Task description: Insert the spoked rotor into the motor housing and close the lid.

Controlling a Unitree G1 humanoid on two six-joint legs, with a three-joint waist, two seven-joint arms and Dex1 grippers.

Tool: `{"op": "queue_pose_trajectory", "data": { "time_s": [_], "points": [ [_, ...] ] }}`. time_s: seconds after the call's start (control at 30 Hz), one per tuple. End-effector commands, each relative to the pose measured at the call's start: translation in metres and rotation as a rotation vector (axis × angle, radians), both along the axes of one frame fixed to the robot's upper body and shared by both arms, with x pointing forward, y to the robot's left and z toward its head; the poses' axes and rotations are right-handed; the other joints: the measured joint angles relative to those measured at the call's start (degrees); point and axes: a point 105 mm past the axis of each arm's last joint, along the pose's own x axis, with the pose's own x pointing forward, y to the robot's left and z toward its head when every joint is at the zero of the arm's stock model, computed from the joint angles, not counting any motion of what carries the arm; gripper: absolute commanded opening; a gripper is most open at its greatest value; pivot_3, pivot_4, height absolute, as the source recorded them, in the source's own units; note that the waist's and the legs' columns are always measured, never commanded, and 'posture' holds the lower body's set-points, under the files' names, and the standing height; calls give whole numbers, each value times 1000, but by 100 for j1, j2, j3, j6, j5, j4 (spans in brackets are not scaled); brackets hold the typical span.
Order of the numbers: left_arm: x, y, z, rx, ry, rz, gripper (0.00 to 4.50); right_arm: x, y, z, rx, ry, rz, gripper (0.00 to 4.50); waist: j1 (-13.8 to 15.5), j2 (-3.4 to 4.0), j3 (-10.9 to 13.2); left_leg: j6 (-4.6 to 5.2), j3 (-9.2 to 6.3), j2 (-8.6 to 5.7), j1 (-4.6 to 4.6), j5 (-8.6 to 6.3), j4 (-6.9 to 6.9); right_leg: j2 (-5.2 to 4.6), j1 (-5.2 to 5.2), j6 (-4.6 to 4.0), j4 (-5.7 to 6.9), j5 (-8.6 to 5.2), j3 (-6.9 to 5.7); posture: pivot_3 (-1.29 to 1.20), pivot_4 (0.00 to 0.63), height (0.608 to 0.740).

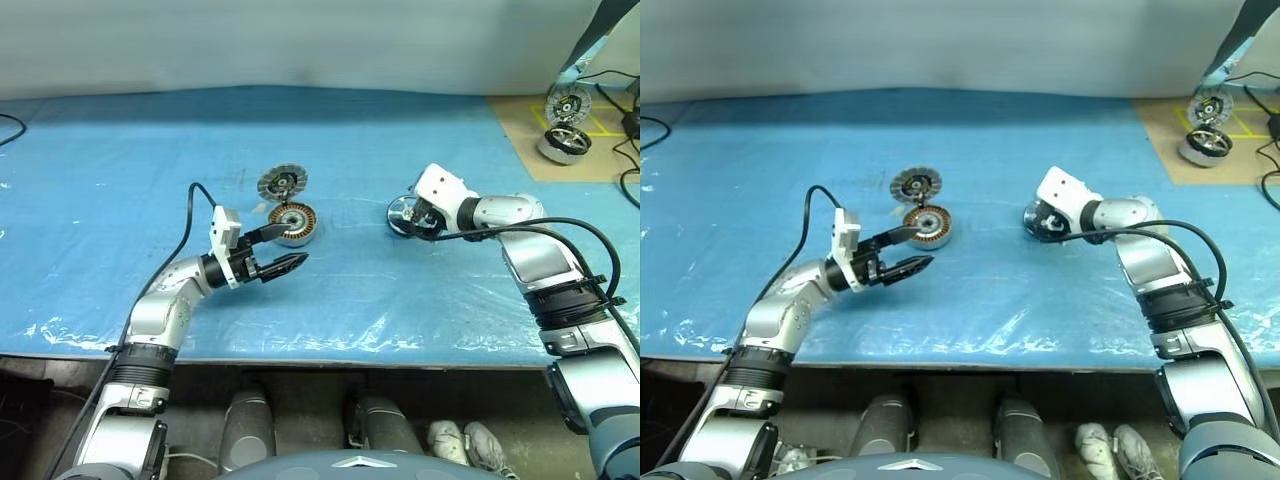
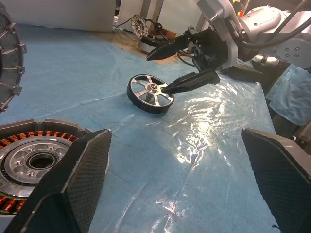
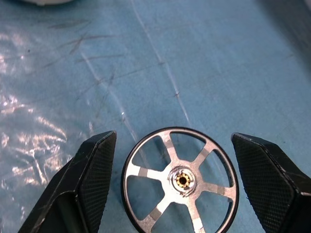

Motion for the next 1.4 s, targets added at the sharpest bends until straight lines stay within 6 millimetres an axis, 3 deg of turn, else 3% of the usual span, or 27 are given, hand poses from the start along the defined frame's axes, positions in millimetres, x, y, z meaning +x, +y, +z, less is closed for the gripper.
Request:
{"op": "queue_pose_trajectory", "data": {
  "time_s": [0.03,0.27,0.67,1.4],
  "points": [
    [1,0,6,4,-48,0,4500,6,-10,15,-87,-50,19,3979,-1,0,0,0,0,0,0,0,4,0,0,0,3,0,0,0,150,740],
    [0,1,2,11,-50,14,4500,23,-22,16,-195,-36,1,3979,-7,0,0,3,0,4,-1,0,28,0,0,-4,19,0,2,0,150,740],
    [-3,-1,-2,5,-41,30,4500,22,-20,9,-255,10,73,3979,1,-1,0,24,0,6,-14,10,33,0,-5,-5,20,0,-1,0,150,740],
    [-1,1,-3,25,-44,33,4500,26,-21,-31,-246,135,5,3979,-1,-1,0,19,0,11,7,3,56,-1,19,-36,27,-13,0,0,150,740]
  ]
}}
